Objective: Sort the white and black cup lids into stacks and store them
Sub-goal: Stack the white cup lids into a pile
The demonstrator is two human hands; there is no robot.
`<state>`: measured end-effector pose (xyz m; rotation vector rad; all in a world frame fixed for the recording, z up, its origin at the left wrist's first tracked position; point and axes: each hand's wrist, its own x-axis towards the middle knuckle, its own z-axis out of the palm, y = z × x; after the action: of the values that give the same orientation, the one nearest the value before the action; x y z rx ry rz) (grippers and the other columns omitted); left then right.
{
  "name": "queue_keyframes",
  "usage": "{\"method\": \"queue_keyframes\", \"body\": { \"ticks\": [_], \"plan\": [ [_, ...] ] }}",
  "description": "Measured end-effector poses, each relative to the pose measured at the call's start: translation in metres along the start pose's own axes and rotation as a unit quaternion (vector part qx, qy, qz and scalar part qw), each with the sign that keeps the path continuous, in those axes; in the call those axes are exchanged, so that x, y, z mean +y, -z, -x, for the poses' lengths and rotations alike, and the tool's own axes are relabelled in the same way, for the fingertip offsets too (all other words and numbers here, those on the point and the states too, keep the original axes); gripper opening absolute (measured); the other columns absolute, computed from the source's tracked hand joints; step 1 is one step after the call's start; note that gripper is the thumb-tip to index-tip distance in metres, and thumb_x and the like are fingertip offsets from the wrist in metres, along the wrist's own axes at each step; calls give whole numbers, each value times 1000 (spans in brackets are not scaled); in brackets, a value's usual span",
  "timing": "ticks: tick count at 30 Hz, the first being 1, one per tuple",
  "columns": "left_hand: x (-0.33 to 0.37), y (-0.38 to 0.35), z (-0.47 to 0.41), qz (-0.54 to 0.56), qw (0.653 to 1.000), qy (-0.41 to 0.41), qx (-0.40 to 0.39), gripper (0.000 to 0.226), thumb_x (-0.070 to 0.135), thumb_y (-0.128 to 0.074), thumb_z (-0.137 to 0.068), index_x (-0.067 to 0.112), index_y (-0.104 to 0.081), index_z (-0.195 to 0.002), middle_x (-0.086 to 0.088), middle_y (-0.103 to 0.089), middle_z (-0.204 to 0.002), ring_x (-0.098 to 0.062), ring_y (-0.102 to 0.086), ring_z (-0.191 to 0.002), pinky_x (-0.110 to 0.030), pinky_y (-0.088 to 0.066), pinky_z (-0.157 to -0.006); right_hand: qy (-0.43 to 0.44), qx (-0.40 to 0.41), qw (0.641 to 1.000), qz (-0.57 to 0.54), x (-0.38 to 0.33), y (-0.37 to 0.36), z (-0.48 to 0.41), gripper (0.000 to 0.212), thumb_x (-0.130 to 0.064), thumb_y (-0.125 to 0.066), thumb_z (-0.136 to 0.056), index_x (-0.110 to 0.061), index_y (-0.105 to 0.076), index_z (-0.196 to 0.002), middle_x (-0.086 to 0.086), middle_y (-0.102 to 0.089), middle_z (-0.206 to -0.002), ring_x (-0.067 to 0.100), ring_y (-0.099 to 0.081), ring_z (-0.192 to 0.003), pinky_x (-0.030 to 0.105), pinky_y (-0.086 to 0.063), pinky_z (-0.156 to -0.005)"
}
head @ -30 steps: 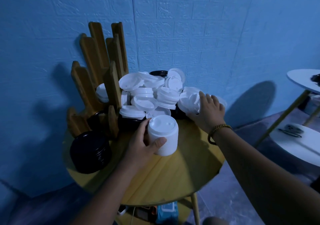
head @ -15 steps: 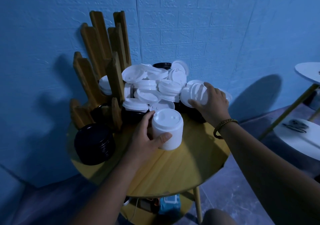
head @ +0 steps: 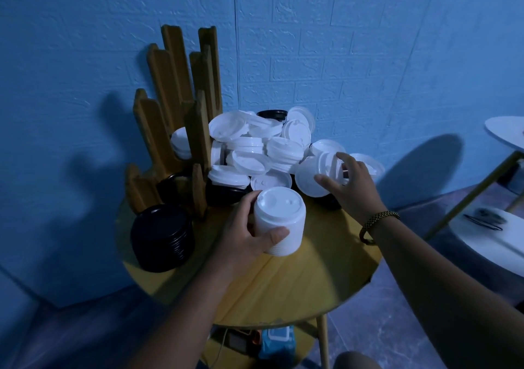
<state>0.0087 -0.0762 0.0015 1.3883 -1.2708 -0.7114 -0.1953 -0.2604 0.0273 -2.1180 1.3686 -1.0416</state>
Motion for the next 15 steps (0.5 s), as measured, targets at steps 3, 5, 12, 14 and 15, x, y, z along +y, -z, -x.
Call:
{"method": "queue_keyframes", "body": {
  "ticks": [3, 5, 12, 14, 15],
  "plan": [
    [-1, 0, 0, -3, 1000, 6, 0, 88, 65, -81, -60, 54, -43, -139, 26, -51, -137, 19, -47, -113, -14, -45, -82, 8, -13, 1000, 3, -2, 1, 5, 82, -63, -71, -77, -29, -41, -145, 6, -46, -134, 22, -51, -118, 42, -46, -101],
    [-2, 0, -1, -1, 1000, 9, 3, 87, 65, -82, -58, 55, -44, -137, 27, -52, -136, 19, -48, -112, -22, -48, -87, 16, -20, 1000, 11, -5, 1, 8, 81, -65, -70, -77, -30, -41, -144, 5, -46, -132, 22, -51, -118, 43, -46, -102],
    [-4, 0, 0, -6, 1000, 8, -3, 94, 61, -84, -56, 49, -44, -141, 19, -50, -142, 6, -49, -124, -21, -49, -92, 70, -1, 997, -39, -47, 16, 42, 83, -74, -64, -70, -34, -44, -140, -3, -40, -128, 11, -48, -110, 28, -46, -91],
    [-2, 0, 1, -8, 1000, 20, -5, 93, 56, -86, -58, 48, -44, -140, 18, -48, -141, 7, -50, -122, -13, -50, -82, 102, -43, 993, -50, -69, 15, 57, 84, -77, -62, -68, -33, -48, -138, -8, -39, -131, 8, -47, -115, 26, -46, -93],
    [0, -1, 2, -8, 1000, 24, -4, 89, 50, -88, -61, 49, -43, -138, 18, -48, -139, 11, -50, -118, -10, -50, -76, 115, -68, 990, -40, -78, 13, 63, 85, -78, -62, -67, -32, -49, -137, -10, -40, -132, 6, -46, -117, 25, -45, -96]
  ]
}}
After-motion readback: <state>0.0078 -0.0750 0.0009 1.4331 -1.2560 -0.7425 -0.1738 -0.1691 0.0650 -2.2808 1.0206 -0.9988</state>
